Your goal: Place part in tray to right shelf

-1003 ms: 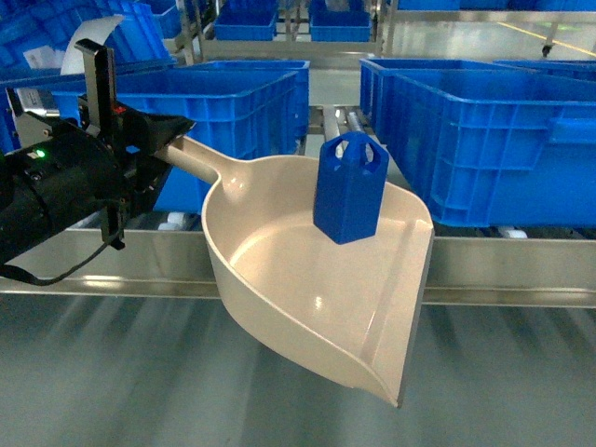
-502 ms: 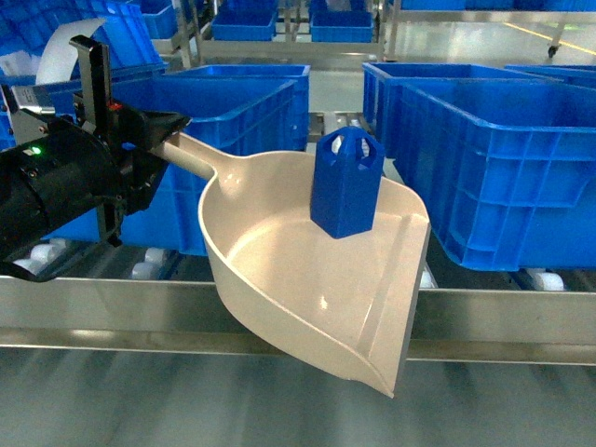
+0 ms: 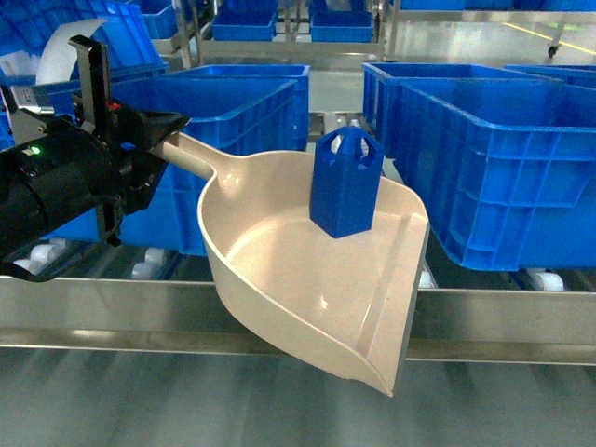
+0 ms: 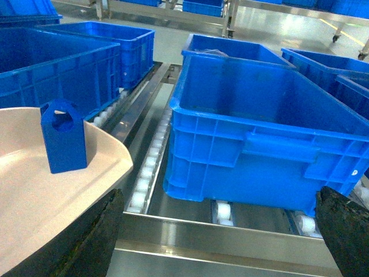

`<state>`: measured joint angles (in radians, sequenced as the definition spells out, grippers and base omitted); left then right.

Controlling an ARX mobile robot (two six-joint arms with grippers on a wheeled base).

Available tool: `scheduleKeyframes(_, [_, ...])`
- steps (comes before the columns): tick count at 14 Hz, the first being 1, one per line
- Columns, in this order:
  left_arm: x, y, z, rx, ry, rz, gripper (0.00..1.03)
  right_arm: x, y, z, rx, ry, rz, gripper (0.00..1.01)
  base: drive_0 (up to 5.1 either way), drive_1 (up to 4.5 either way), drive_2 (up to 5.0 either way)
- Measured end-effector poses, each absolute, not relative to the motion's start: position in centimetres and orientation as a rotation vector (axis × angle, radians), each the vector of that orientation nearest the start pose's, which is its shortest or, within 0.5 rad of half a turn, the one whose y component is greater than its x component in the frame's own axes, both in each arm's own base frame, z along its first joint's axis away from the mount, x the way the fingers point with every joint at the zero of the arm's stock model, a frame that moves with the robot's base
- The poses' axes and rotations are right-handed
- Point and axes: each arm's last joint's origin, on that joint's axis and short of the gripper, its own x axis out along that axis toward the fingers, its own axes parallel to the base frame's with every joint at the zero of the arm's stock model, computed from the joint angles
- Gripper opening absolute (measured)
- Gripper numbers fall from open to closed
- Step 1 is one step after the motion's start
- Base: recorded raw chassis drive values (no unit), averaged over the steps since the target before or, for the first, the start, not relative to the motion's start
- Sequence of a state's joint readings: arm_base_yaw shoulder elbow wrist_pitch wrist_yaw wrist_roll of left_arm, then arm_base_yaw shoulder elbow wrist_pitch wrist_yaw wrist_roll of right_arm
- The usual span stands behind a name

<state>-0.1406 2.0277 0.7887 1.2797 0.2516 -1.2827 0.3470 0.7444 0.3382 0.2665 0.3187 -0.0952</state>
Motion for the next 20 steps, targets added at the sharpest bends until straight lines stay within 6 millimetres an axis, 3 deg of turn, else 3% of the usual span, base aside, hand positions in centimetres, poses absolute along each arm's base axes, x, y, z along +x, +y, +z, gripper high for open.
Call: scheduleKeyframes(20, [36.41,-5.88,13.22,-1.263,0.216,-0.363,0.16,16.19,4.89,22.74,-0.141,0.131,0.034,0.98,0.0,0.0,0.0])
